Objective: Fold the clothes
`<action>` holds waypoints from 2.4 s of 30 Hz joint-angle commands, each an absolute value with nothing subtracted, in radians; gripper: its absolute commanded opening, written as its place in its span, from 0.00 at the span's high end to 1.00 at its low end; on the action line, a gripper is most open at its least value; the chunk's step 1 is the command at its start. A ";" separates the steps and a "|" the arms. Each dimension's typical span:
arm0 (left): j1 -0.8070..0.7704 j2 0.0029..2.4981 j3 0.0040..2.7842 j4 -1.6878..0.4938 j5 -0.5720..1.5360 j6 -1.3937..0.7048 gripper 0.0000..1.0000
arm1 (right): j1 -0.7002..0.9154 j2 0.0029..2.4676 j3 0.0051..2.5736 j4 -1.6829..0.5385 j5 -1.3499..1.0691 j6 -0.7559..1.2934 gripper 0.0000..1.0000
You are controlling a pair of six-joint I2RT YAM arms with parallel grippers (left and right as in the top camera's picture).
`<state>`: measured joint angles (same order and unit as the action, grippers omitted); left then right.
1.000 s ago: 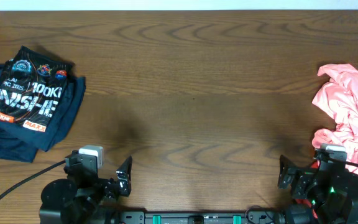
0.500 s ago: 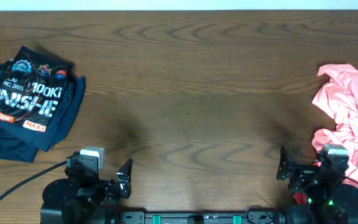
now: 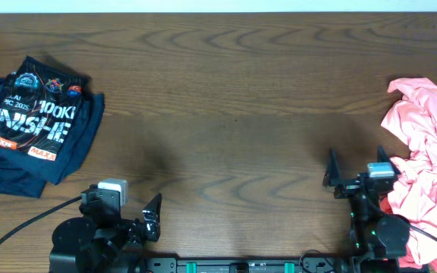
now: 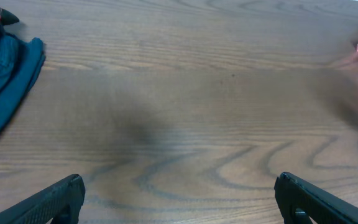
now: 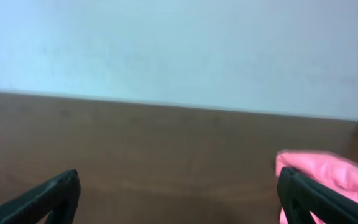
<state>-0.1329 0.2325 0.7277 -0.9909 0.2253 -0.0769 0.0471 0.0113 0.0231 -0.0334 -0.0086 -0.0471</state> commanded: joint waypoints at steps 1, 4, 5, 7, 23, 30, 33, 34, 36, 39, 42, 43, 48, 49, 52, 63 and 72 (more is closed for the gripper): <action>-0.136 0.226 0.727 -0.991 0.217 -0.064 0.02 | 0.039 0.006 0.006 -0.048 -0.025 -0.084 0.01; -0.136 0.226 0.727 -0.991 0.217 -0.064 0.02 | 0.039 0.007 0.006 -0.072 -0.026 -0.083 0.01; -0.136 0.226 0.727 -0.991 0.217 -0.064 0.02 | 0.039 0.007 0.006 -0.072 -0.026 -0.083 0.01; -0.136 0.226 0.727 -0.991 0.216 -0.064 0.02 | 0.039 0.007 0.006 -0.072 -0.026 -0.083 0.01; -0.136 0.226 0.727 -0.992 0.217 -0.064 0.02 | 0.039 0.008 0.006 -0.072 -0.026 -0.083 0.01; -0.136 0.226 0.727 -0.991 0.217 -0.064 0.02 | 0.039 0.008 0.006 -0.072 -0.027 -0.083 0.01; -0.136 0.222 0.723 -1.000 0.217 -0.063 0.02 | 0.039 0.008 0.006 -0.072 -0.026 -0.084 0.01; -0.136 0.221 0.723 -1.018 0.194 -0.043 0.02 | 0.039 0.008 0.006 -0.072 -0.026 -0.083 0.01; -0.136 0.209 0.716 -1.044 0.159 -0.040 0.02 | 0.039 0.008 0.006 -0.072 -0.026 -0.083 0.01; -0.136 0.160 0.649 -0.993 0.113 -0.040 0.02 | 0.039 0.008 0.006 -0.072 -0.026 -0.083 0.01; -0.136 0.080 0.537 -0.889 0.098 -0.036 0.02 | 0.039 0.008 0.006 -0.072 -0.026 -0.083 0.01; -0.136 0.048 0.493 -0.849 0.096 -0.037 0.02 | 0.039 0.008 0.006 -0.072 -0.026 -0.083 0.01; -0.133 0.011 0.330 -0.643 0.091 -0.036 0.02 | 0.039 0.008 0.006 -0.072 -0.026 -0.083 0.01; -0.133 0.009 0.295 -0.582 0.080 -0.033 0.02 | 0.039 0.008 0.006 -0.072 -0.026 -0.084 0.01; -0.133 0.008 0.200 -0.396 0.059 -0.033 0.02 | 0.039 0.008 0.006 -0.072 -0.026 -0.083 0.01; -0.120 0.002 0.004 -0.062 0.059 -0.011 0.02 | 0.039 0.008 0.006 -0.072 -0.026 -0.083 0.01; -0.120 0.004 0.004 -0.063 0.059 -0.011 0.02 | 0.039 0.008 0.006 -0.072 -0.026 -0.084 0.01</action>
<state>-0.1246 0.0147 0.0311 -0.0471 0.0666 -0.0250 0.0471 0.0120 0.0067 -0.0681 -0.0196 -0.0708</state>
